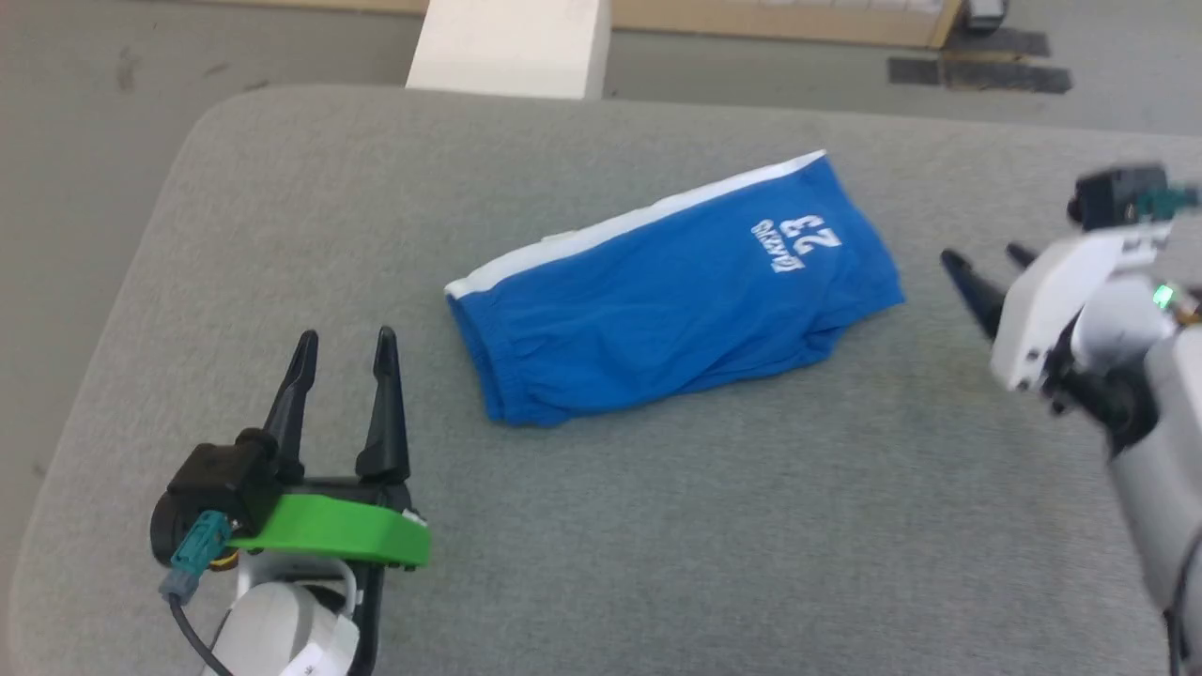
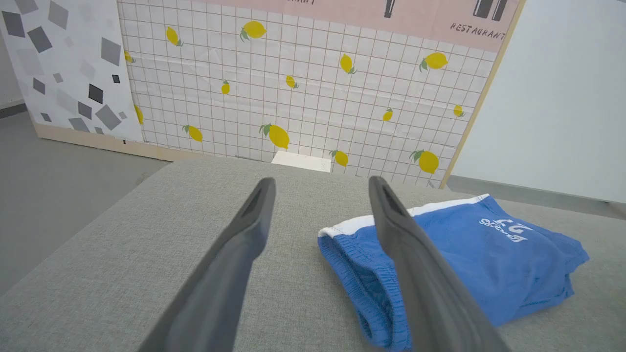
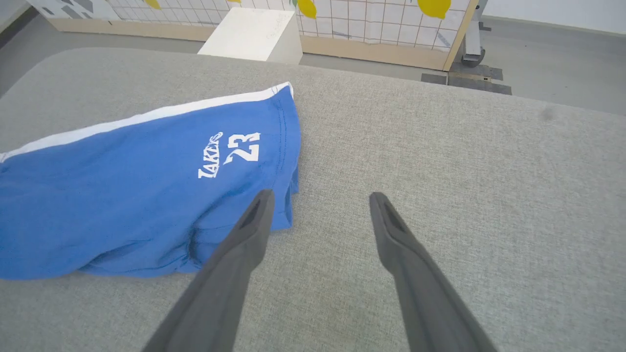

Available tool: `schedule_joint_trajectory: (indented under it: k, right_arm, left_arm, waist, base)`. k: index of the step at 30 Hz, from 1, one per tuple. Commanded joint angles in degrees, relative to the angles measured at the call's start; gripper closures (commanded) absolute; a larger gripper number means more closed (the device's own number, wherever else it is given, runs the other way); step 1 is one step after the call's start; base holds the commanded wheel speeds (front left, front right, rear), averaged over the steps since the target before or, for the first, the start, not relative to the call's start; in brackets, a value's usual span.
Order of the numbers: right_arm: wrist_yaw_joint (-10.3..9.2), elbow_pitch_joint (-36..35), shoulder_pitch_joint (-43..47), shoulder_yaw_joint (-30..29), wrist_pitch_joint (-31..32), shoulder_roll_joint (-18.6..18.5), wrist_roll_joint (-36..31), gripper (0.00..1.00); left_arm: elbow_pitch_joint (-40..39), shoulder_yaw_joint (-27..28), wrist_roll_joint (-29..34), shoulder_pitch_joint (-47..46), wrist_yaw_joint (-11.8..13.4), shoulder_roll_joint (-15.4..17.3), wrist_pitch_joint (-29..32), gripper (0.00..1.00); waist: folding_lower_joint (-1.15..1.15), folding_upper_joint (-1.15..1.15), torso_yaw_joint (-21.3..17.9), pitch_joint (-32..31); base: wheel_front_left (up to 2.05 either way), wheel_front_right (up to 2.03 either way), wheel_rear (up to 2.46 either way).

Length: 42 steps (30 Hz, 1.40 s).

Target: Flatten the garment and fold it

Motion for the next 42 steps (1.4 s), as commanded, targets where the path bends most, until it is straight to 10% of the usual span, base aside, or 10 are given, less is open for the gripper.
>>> schedule_joint_trajectory:
  k: [1,27,28,29,30,42]
  right_arm:
    - [-0.09,-0.1,-2.4,0.2,2.0,-0.6,-0.8,0.00]
    - [-0.09,6.8,-12.8,3.5,25.2,-0.4,-9.5,0.00]
    - [-0.09,6.6,-12.6,3.5,26.0,-0.4,-8.9,0.10]
    - [-0.09,6.3,-12.5,3.5,26.4,-0.5,-8.5,0.73]
    - [-0.09,6.0,-12.5,3.6,26.6,-0.6,-8.2,1.00]
    - [-0.09,3.0,-12.5,0.1,20.9,-0.1,-6.1,1.00]
  left_arm:
    - [-0.4,0.3,0.5,-0.1,-0.6,-0.7,-0.2,0.00]
    - [-0.1,3.3,3.7,-5.3,-6.2,-6.7,-0.2,0.00]
    - [-0.2,3.4,3.7,-5.4,-6.3,-6.8,-0.2,0.00]
    - [-0.1,3.5,3.7,-5.4,-6.4,-6.8,-0.2,0.00]
    - [-0.1,3.6,3.7,-5.5,-6.5,-6.8,-0.2,0.00]
    - [0.8,4.6,4.4,-5.1,-7.3,-7.0,-0.2,0.00]
  waist:
    - [0.00,0.00,2.7,2.9]
    - [0.00,0.00,10.2,13.1]
    - [0.00,0.00,10.1,13.2]
    - [0.00,0.00,9.9,13.2]
    - [0.00,0.00,9.8,13.2]
    - [0.00,0.00,6.3,10.2]
  base:
    - [0.00,0.00,0.00]
    - [0.00,0.00,0.00]
    - [0.00,0.00,0.00]
    - [0.00,0.00,0.00]
    - [0.00,0.00,0.00]
    - [0.00,0.00,0.00]
